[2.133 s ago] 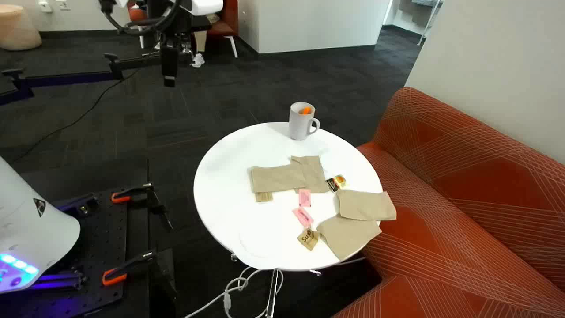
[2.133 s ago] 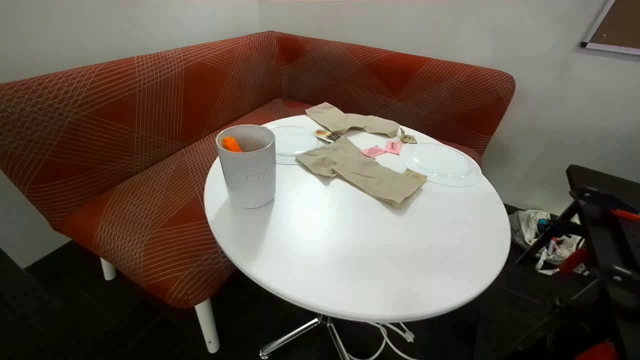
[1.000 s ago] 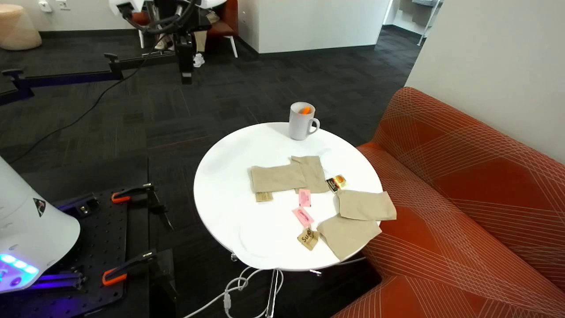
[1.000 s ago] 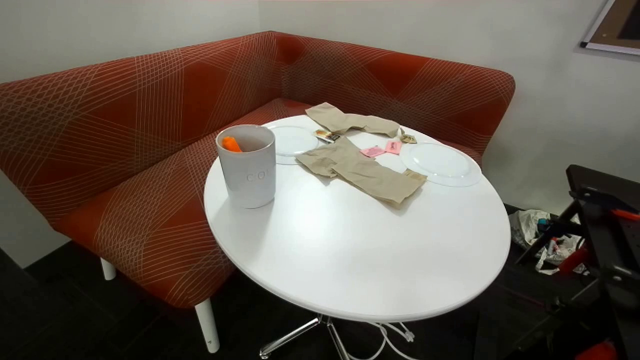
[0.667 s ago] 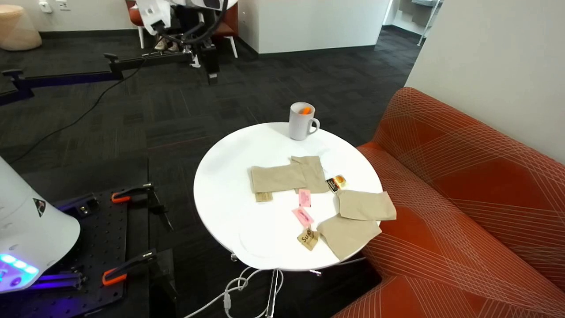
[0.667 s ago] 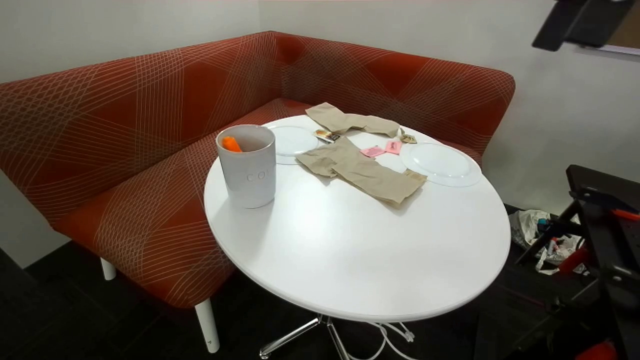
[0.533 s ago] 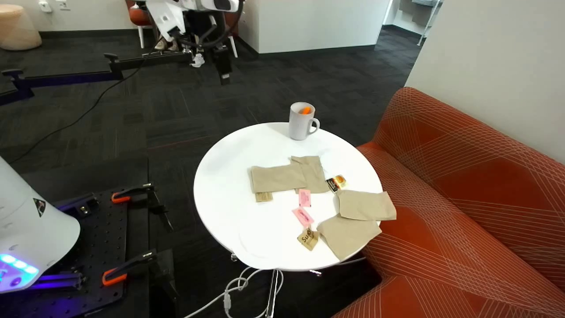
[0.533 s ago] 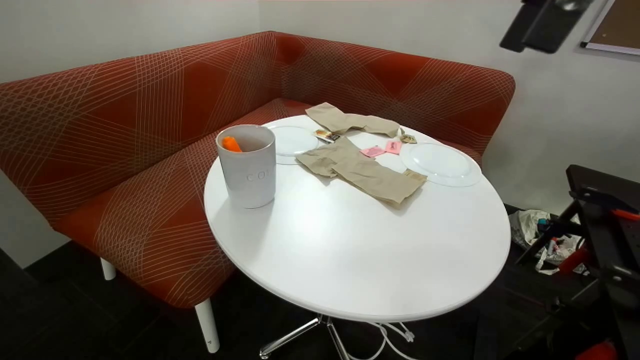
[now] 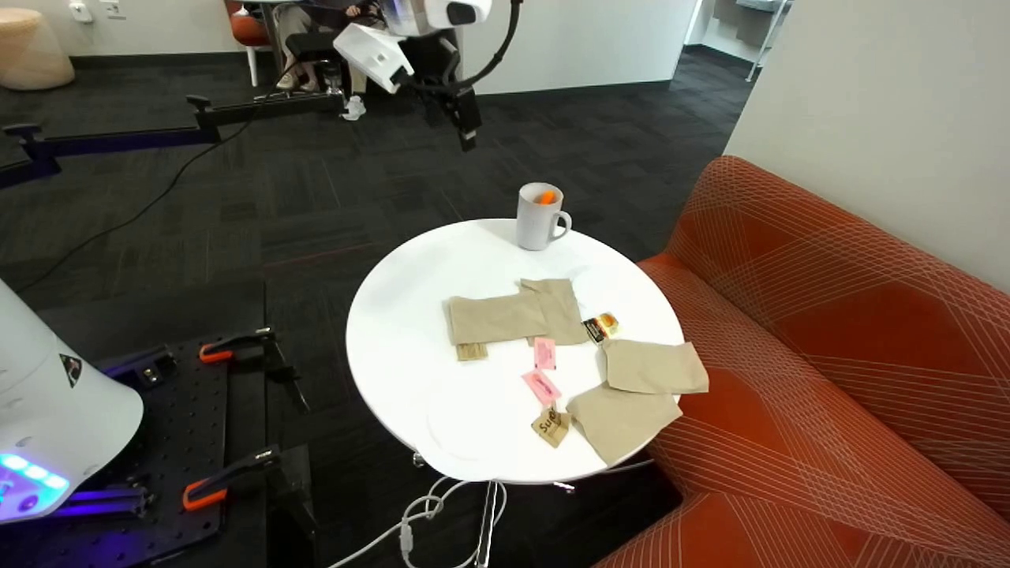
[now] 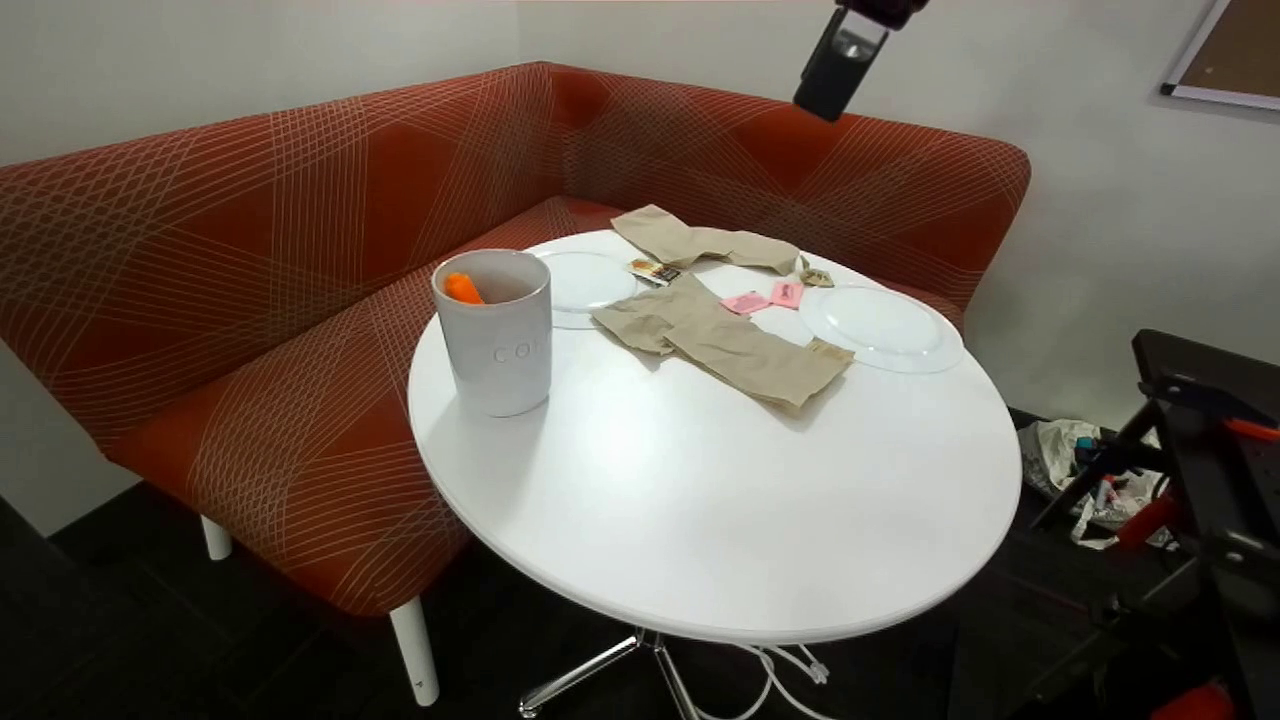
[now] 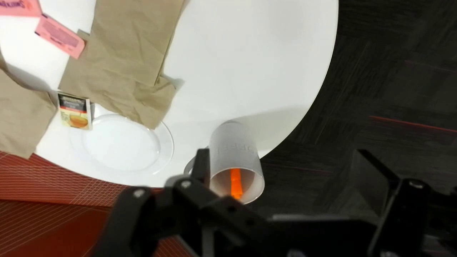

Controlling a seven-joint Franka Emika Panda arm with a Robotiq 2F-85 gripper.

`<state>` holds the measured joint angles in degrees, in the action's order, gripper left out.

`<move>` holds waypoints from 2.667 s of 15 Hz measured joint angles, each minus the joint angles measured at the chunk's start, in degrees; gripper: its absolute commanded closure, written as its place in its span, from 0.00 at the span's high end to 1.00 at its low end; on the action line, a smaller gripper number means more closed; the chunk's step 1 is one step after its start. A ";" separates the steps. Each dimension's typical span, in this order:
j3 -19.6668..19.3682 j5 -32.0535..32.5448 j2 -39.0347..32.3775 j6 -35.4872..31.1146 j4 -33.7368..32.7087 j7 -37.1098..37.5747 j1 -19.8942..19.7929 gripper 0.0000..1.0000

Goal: Remove the orange marker from the mug and place it on the table

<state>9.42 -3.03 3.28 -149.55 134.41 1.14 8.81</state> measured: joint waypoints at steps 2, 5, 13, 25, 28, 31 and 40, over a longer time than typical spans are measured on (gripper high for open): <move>-0.07 2.19 -3.09 -0.78 -2.31 0.08 -0.01 1.00; -0.12 2.97 -5.74 -0.86 -4.34 0.11 -0.01 1.00; -0.15 3.84 -6.63 -2.19 -4.68 0.22 0.01 1.00; -3.57 15.19 -19.92 -8.74 -14.14 7.29 1.69 1.00; -3.86 15.18 -23.77 -8.74 -17.82 7.29 2.69 1.00; -4.53 15.11 -27.63 -8.71 -21.61 7.29 3.66 1.00; -5.10 14.25 -37.84 -6.85 -33.32 7.29 4.57 0.39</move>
<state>4.32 11.21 -34.56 -156.40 101.10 8.43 13.38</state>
